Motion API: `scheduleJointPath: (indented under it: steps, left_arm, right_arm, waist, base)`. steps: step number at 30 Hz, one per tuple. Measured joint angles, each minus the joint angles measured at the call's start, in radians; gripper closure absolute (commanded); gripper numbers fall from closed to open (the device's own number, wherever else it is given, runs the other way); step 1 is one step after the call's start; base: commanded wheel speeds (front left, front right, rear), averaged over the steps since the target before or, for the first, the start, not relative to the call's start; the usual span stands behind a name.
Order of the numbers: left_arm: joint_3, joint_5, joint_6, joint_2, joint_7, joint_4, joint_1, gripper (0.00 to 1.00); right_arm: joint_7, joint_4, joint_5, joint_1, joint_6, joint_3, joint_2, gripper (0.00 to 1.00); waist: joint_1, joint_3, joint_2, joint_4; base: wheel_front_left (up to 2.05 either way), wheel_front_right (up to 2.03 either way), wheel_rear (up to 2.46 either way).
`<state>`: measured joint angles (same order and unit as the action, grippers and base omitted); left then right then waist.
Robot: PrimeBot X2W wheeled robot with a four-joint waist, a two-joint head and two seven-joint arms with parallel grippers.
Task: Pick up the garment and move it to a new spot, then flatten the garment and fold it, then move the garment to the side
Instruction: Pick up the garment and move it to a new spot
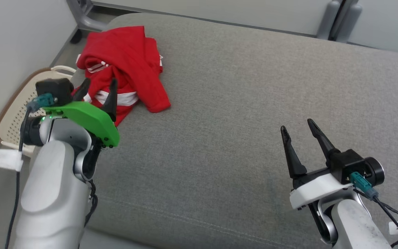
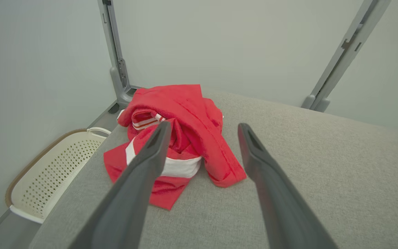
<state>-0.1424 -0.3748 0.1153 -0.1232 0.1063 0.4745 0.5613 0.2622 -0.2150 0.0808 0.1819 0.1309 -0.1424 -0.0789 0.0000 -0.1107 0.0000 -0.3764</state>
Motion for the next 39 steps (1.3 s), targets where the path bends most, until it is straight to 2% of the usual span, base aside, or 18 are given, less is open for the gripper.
scheduleJointPath:
  steps: [5,14,21,26,27,28,29,39]
  left_arm:
    - [-0.034,-0.039,0.009,-0.022,0.073,0.130,0.130,0.00]
    - [-0.118,-0.120,0.014,-0.046,0.139,0.337,0.280,0.00]
    - [-0.114,-0.170,0.014,-0.102,0.161,0.499,0.346,0.00]
    - [-0.109,-0.198,0.014,-0.116,0.186,0.582,0.388,0.00]
    - [-0.109,-0.208,0.014,-0.126,0.196,0.602,0.407,0.49]
    - [-0.112,-0.209,0.014,-0.129,0.196,0.606,0.414,0.89]
    - [-0.112,-0.214,0.014,-0.134,0.189,0.608,0.420,1.00]
    - [-0.165,-0.169,0.016,-0.160,0.082,0.633,0.464,1.00]
  right_arm:
    - [0.000,0.012,-0.006,0.042,0.000,-0.020,-0.005,0.00]
    - [0.000,0.016,-0.014,0.108,0.000,-0.032,0.001,0.00]
    - [0.000,0.034,-0.016,0.136,0.000,-0.036,0.007,0.00]
    - [0.000,0.039,-0.022,0.152,0.000,-0.033,0.010,0.00]
    - [0.000,0.040,-0.024,0.155,0.000,-0.033,0.011,0.00]
    - [0.000,0.040,-0.024,0.157,0.000,-0.033,0.012,0.00]
    - [0.000,0.041,-0.026,0.161,0.000,-0.033,0.013,0.00]
    - [0.000,0.048,-0.033,0.161,0.000,0.000,0.019,0.00]
  waist:
    - [0.0000,-0.054,0.0000,0.062]
    - [0.0000,-0.175,0.0000,0.172]
    - [0.0001,-0.268,0.0000,0.244]
    - [0.0001,-0.320,0.0001,0.283]
    - [0.0001,-0.335,0.0001,0.295]
    - [0.0001,-0.342,0.0001,0.300]
    - [0.0001,-0.348,0.0001,0.305]
    - [0.0001,-0.333,0.0000,0.299]
  base:
    - [0.00,0.00,0.00]
    - [0.00,0.00,0.00]
    - [0.00,0.00,0.00]
    - [0.00,0.00,0.00]
    - [0.00,0.00,0.00]
    - [0.00,0.00,0.00]
    - [0.00,0.00,0.00]
    - [0.00,0.00,0.00]
